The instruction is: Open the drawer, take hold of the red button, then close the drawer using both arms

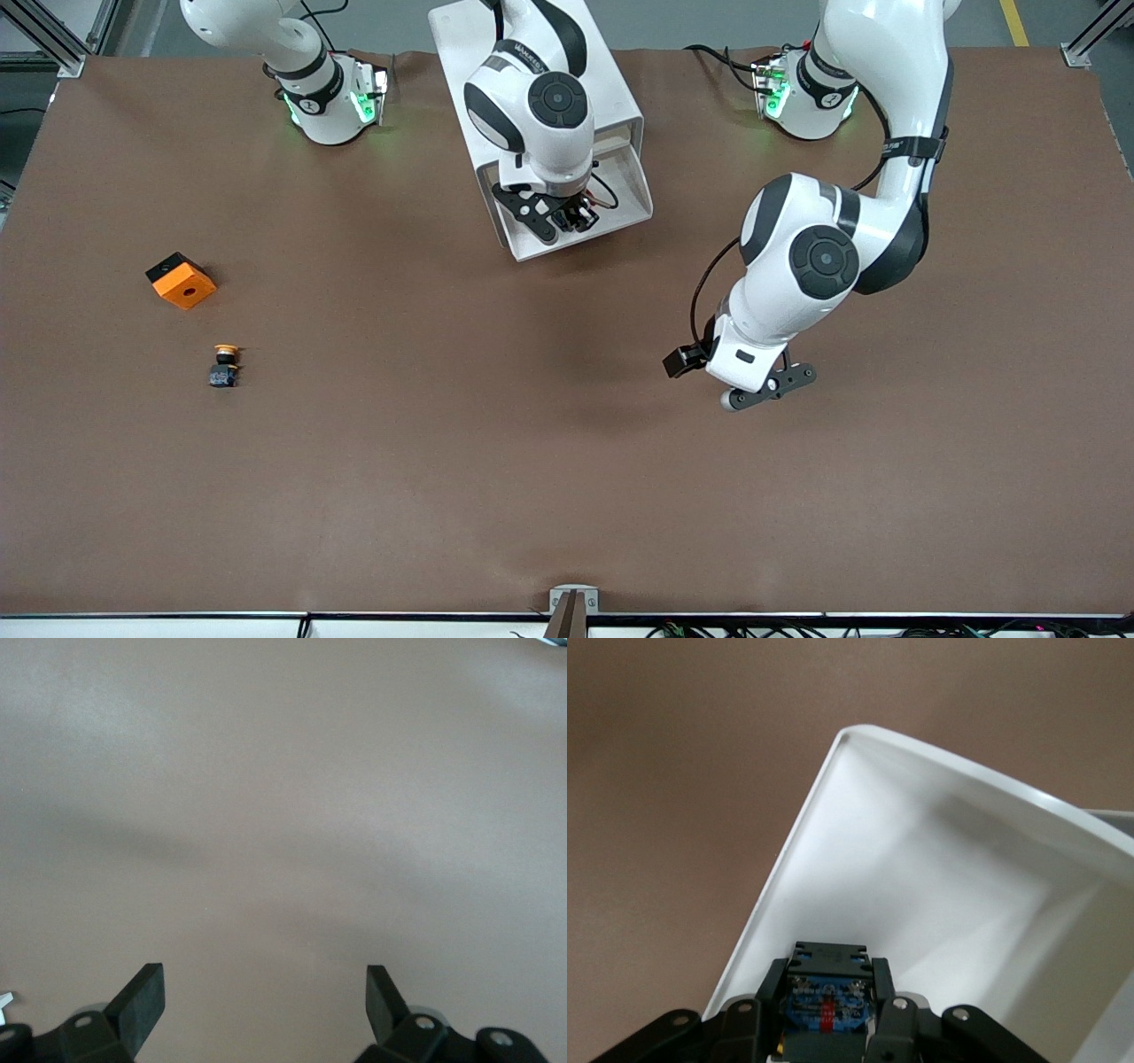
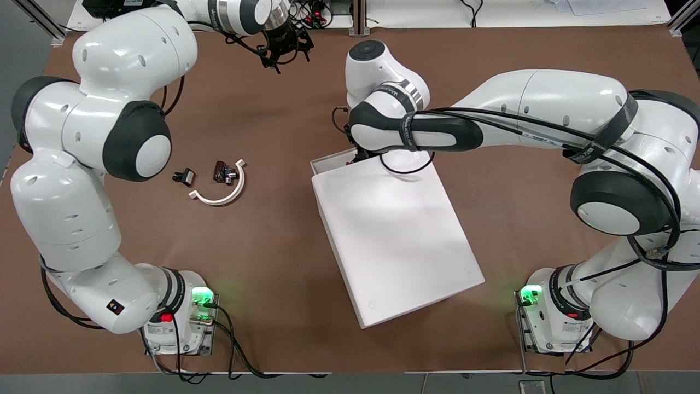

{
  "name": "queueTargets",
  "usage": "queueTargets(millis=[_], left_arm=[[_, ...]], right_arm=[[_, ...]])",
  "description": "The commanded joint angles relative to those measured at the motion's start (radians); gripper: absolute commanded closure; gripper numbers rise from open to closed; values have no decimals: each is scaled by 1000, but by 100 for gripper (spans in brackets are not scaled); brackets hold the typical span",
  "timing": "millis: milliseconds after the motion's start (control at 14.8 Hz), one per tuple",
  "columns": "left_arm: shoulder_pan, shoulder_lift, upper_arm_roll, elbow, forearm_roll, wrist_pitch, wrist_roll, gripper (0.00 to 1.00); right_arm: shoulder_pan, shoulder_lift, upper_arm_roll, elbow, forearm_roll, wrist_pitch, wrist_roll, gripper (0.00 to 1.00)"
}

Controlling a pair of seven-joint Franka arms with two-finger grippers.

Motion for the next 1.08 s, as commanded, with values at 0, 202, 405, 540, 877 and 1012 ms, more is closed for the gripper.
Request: queueTargets(millis=[0,202,405,540,877,1012], left_arm=[[-36,-29,-8,-25,23,-11,-3,0],[-85,-49,-8,-108,23,19,-3,0],[-162,-44,-8,-186,23,103,-3,0],[-205,-30,-12,-192,21,105,-7,0],[-222,-30,-104,-260,9,102,-98,0],[-222,-52,-146,-286,9,69,-107,0]], right_arm=[[-40,6,-6,107,8,-122,-5,67],[-111,6,-5,196,15,-246,-100,67],[-201,5,-6,247,15,-357,-253,67],[-287,-3,-6,247,14,-412,-434,67],[-554,-3,-10,237,0,-457,-1021,67],[-643,9,-10,233,-47,-419,-1227,67]])
